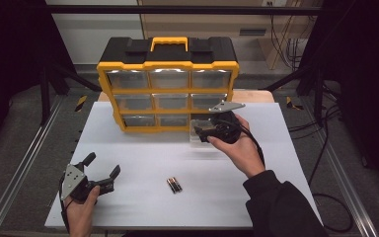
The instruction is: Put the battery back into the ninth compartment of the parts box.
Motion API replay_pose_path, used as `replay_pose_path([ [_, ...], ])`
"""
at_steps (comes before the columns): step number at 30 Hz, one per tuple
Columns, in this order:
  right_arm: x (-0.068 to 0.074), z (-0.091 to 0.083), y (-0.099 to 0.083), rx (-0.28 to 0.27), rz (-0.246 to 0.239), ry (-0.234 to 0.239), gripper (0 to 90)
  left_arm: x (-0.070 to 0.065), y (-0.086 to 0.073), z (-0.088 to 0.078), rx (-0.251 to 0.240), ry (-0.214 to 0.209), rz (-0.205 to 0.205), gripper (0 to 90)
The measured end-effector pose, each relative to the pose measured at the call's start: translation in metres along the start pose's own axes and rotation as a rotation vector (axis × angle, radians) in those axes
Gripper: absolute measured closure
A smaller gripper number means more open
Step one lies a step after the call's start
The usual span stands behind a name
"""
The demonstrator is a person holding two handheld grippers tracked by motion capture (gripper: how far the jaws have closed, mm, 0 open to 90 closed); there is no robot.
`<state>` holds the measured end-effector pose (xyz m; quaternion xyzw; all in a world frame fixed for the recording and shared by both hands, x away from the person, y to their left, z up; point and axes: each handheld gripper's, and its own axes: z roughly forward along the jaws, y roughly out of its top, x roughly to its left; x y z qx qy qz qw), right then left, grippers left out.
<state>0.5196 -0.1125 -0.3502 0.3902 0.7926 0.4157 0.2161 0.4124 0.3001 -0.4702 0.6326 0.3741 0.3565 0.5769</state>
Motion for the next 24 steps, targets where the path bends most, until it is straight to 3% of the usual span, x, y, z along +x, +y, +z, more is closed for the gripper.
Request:
replay_pose_path([
  [7,0.019,-0.007,-0.012,-0.020,-0.011,0.002,12.4,0.000,0.000,0.000,-0.001,0.001,0.003,1.6],
  [12,0.028,-0.009,-0.029,-0.037,0.026,0.010,11.9,-0.001,0.000,0.000,0.000,-0.001,0.003,1.6],
  [17,0.040,-0.006,-0.053,-0.005,0.029,0.030,10.9,-0.001,0.000,0.000,-0.001,-0.001,0.002,1.5],
  [24,0.052,-0.002,-0.068,0.020,0.036,0.049,10.4,-0.001,0.000,0.000,0.000,-0.002,0.006,1.5],
])
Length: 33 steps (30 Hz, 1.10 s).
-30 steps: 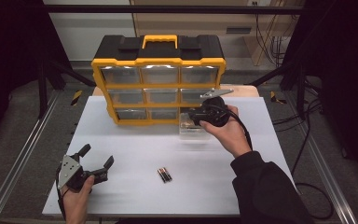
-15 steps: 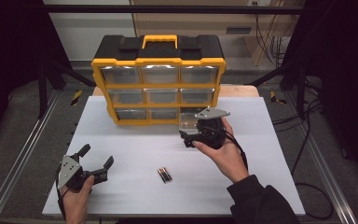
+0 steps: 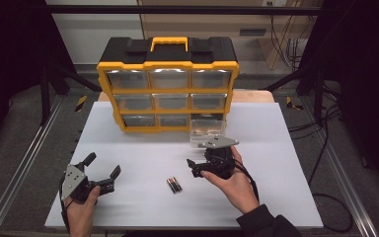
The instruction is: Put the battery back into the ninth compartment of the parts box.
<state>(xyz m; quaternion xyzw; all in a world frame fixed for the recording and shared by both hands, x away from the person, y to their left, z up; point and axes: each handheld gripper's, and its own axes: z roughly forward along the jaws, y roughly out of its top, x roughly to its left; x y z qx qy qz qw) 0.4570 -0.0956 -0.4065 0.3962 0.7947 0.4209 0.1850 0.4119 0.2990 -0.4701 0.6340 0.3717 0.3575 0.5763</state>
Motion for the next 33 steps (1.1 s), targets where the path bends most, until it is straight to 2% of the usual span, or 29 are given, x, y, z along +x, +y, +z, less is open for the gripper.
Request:
replay_pose_path([
  [8,0.007,0.007,-0.011,0.029,-0.005,0.006,11.0,0.000,0.000,0.000,-0.001,0.002,-0.001,1.6],
  [12,0.016,0.015,-0.023,0.065,-0.014,0.018,11.8,0.000,0.000,0.000,-0.001,0.003,0.001,1.5],
  [19,0.025,0.022,-0.037,0.095,-0.006,0.030,12.9,0.000,0.000,0.000,-0.002,0.004,-0.003,1.6],
  [28,0.032,0.023,-0.044,0.106,-0.005,0.046,20.2,0.000,0.000,0.000,-0.002,0.005,-0.002,1.6],
  [33,0.036,0.024,-0.045,0.112,-0.009,0.039,29.3,0.000,0.000,-0.001,-0.001,0.005,-0.001,1.6],
])
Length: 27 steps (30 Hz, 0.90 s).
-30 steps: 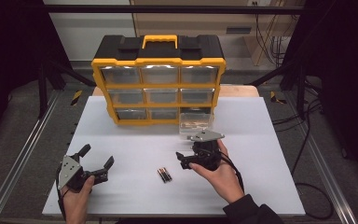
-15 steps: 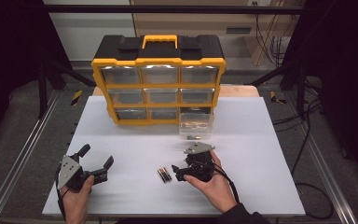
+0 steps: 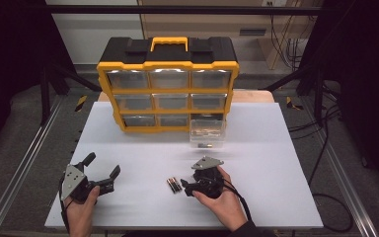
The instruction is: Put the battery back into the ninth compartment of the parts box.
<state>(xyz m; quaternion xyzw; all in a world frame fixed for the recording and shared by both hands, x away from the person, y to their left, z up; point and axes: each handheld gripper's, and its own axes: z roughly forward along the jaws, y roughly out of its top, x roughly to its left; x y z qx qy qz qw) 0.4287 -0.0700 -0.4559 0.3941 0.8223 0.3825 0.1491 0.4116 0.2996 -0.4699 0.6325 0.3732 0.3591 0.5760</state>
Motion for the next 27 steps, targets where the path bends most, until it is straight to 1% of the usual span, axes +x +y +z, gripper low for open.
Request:
replay_pose_path([
  [4,0.005,0.001,0.000,0.008,-0.011,0.008,39.4,0.000,0.000,0.000,0.001,0.002,0.000,1.6],
  [5,0.005,0.001,0.000,0.008,-0.011,0.008,39.4,0.001,0.000,0.000,0.000,0.002,0.000,1.6],
  [7,0.007,0.002,0.000,0.009,-0.011,0.002,44.6,0.001,0.000,0.000,0.000,0.001,-0.001,1.7],
  [8,0.009,0.004,0.000,0.019,-0.008,0.011,48.8,0.001,0.000,0.000,0.001,0.001,-0.001,1.7],
  [9,0.009,0.004,0.000,0.019,-0.008,0.011,48.8,0.001,0.000,0.000,0.001,0.001,-0.001,1.7],
  [11,0.012,0.008,0.000,0.026,-0.002,0.015,54.9,0.001,0.000,0.000,0.001,0.001,-0.001,1.7],
  [14,0.016,0.011,0.000,0.031,0.003,0.027,57.3,0.001,0.000,0.000,0.001,0.002,-0.002,1.8],
  [15,0.020,0.014,0.000,0.034,0.001,0.037,58.8,0.001,0.000,0.000,0.001,0.002,-0.002,1.8],
  [18,0.026,0.018,-0.001,0.045,0.001,0.051,61.5,0.001,0.000,0.000,0.001,0.001,-0.002,1.8],
  [22,0.028,0.022,-0.002,0.050,0.009,0.059,64.7,0.001,0.000,0.000,0.001,0.003,-0.002,1.9],
  [24,0.029,0.024,-0.002,0.052,0.018,0.067,68.5,0.001,0.000,0.000,0.001,0.003,-0.003,1.9],
  [27,0.029,0.025,-0.003,0.057,0.031,0.063,71.1,0.001,0.000,0.000,0.001,0.003,-0.004,1.9],
])
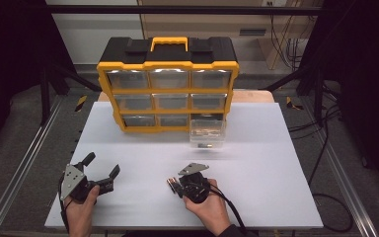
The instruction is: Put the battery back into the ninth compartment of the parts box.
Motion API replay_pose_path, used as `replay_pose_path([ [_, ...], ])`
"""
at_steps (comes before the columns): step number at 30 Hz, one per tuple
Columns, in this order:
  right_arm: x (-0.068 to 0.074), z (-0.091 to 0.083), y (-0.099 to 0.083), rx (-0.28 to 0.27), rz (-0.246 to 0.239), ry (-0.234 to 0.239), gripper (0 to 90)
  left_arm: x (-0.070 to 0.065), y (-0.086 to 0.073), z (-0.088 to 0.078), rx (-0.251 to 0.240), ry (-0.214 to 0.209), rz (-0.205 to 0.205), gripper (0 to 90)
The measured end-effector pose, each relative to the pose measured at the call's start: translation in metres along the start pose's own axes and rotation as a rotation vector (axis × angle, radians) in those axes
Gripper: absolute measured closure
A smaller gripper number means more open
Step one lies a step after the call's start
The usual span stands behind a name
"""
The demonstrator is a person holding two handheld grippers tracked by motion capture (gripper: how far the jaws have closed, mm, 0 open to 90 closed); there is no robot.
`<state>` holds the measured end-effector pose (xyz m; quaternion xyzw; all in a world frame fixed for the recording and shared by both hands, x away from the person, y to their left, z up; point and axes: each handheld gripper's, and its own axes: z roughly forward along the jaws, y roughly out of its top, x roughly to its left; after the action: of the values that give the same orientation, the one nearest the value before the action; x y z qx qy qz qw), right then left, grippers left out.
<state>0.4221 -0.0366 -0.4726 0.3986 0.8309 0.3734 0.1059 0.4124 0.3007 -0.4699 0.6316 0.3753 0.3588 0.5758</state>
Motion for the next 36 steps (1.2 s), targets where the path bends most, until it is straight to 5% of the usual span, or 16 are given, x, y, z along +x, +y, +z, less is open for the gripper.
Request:
replay_pose_path([
  [26,0.006,0.013,-0.007,0.010,0.006,-0.064,76.4,-0.001,0.000,0.001,0.000,-0.008,0.006,1.9],
  [36,-0.007,0.001,-0.016,-0.089,0.051,-0.110,76.6,-0.001,0.000,0.002,0.001,-0.011,0.002,1.9],
])
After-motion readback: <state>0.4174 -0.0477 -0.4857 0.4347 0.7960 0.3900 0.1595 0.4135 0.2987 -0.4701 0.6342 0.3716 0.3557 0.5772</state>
